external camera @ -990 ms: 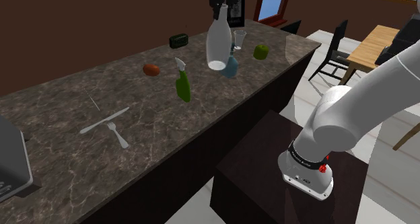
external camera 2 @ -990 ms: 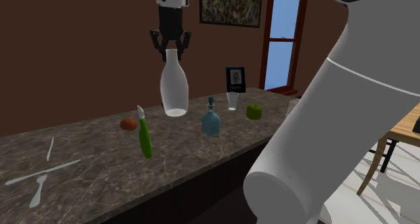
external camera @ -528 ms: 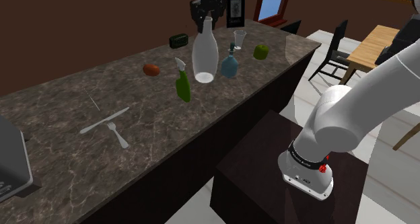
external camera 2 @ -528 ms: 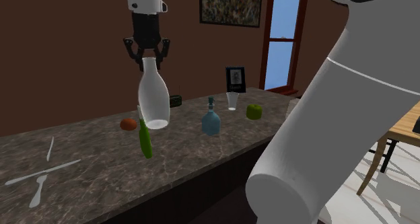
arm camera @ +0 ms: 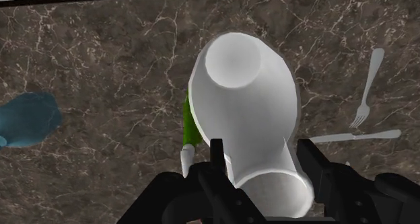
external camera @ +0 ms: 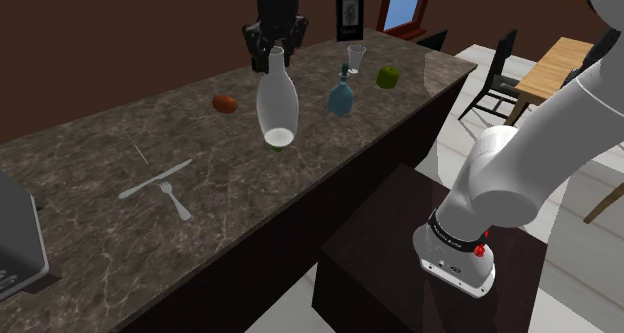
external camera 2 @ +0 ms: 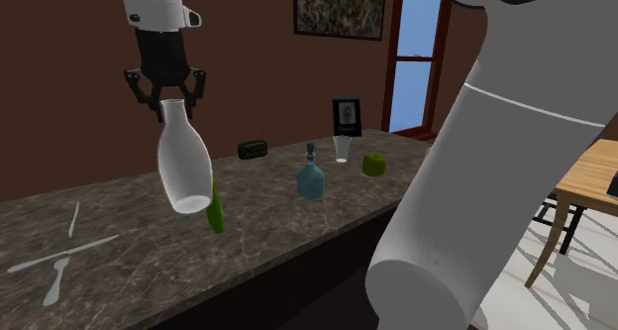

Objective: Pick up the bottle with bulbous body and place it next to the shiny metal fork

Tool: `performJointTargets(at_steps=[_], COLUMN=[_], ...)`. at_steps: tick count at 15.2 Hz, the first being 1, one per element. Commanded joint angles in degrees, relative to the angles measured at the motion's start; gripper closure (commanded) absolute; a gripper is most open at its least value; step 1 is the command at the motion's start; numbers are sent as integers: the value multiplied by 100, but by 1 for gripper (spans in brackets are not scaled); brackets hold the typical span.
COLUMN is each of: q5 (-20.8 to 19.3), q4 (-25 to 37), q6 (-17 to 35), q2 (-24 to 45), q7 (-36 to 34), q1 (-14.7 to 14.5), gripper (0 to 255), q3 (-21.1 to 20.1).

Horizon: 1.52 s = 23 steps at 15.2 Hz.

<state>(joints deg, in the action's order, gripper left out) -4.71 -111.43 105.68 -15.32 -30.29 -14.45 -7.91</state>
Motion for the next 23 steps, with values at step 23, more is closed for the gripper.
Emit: performJointTargets(at_steps=[23], q5=[-1375], q4=[2893], q6=[-86], q2=[3464], q7=[-3262], q1=[-1575], gripper=[255], q3=[-1500])
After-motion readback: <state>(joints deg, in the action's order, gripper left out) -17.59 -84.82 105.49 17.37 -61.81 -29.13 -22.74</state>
